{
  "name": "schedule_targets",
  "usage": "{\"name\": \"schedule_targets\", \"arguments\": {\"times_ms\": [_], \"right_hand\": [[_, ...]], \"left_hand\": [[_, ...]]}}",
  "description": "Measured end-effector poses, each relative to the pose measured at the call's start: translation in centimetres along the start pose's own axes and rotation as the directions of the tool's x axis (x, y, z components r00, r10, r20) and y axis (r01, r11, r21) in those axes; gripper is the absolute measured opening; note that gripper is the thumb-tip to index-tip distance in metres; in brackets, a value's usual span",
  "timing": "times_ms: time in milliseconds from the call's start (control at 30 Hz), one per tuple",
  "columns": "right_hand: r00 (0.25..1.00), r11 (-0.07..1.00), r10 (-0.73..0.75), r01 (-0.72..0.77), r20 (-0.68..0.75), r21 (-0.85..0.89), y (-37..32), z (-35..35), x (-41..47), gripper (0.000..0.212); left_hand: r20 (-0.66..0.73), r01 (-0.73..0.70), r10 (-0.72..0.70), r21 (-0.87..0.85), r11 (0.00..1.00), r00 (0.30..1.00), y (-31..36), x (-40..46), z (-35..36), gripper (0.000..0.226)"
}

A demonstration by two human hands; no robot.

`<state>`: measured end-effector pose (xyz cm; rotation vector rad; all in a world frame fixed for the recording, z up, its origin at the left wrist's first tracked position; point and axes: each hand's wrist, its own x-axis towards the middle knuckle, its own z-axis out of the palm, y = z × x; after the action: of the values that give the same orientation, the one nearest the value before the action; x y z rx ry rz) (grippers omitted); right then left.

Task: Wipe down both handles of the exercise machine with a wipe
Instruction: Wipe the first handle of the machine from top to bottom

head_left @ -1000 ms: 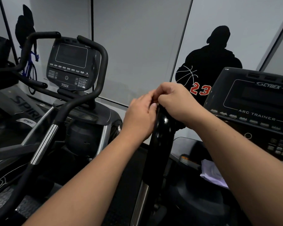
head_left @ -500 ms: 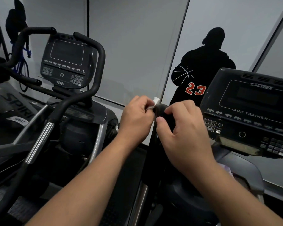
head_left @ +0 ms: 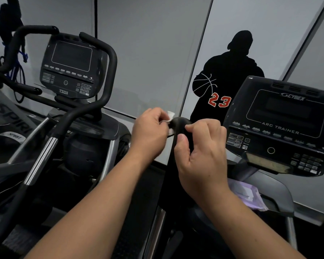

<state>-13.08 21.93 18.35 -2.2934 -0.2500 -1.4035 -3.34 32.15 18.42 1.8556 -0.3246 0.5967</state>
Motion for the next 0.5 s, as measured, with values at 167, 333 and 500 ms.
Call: {"name": "schedule_targets", "arguments": {"times_ms": [167,333,500], "right_hand": [[1.0,0.999,0.02,-0.019,-0.005,0.025,0.1,0.2,-0.1,0.025],[0.999,0.998,0.032,-0.031,-0.017,0.056,0.2,0.2,-0.3,0.025],[0.999,0.997,0.029,-0.028,-0.022,0.071,0.3,0.2,-0.3,0.027]], "left_hand": [[-0.049,-0.056,0.059,0.077,0.995,0.997,-0.8,-0.6,-0.1,0.014],[-0.033,-0.071,0.071,-0.023,0.997,0.997,-0.2,-1.8,0.2,0.024],[-0.096,-0.074,0.074,0.001,0.997,0.993,-1.4,-1.9,0.0,0.009]]}}
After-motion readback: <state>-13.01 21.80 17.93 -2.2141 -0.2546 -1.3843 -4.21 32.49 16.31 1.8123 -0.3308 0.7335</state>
